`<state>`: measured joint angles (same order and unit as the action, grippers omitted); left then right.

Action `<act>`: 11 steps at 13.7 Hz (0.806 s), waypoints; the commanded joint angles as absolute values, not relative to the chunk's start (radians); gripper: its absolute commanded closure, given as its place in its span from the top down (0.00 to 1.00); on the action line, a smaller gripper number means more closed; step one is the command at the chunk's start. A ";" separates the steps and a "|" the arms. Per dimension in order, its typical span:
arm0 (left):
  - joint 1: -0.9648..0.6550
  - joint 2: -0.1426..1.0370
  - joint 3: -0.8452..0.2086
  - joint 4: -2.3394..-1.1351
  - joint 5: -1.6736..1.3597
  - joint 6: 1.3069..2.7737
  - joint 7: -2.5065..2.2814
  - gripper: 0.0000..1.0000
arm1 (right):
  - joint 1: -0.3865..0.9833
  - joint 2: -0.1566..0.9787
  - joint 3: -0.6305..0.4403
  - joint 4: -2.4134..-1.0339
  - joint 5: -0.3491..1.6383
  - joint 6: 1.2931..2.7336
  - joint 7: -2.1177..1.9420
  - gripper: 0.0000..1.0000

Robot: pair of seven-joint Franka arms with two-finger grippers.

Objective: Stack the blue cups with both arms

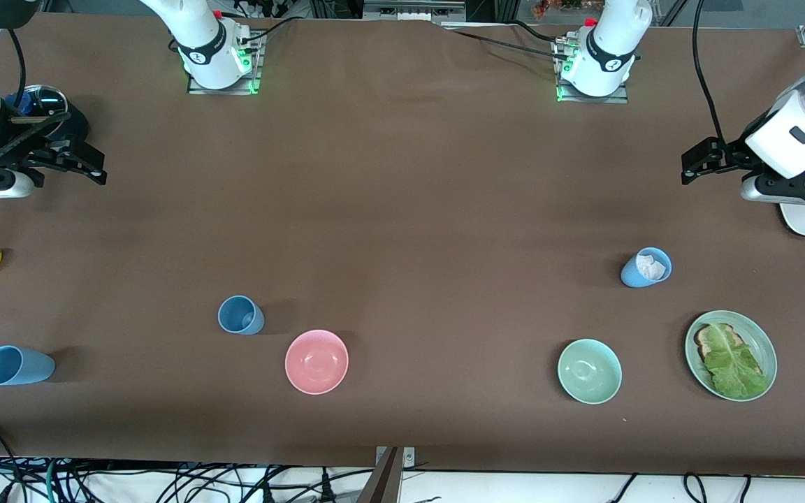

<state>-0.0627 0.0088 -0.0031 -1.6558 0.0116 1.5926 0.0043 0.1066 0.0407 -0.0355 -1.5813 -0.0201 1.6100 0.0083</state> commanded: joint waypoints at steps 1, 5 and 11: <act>-0.057 -0.002 -0.002 -1.654 -0.018 1.580 0.009 1.00 | 0.103 0.005 -0.031 -1.585 -0.021 1.600 0.023 1.00; -0.057 -0.002 -0.002 -1.654 -0.018 1.580 0.009 1.00 | 0.103 0.009 -0.031 -1.574 -0.023 1.603 0.023 1.00; -0.057 -0.002 -0.002 -1.654 -0.018 1.580 0.009 1.00 | 0.104 0.009 -0.025 -1.574 -0.031 1.595 0.018 1.00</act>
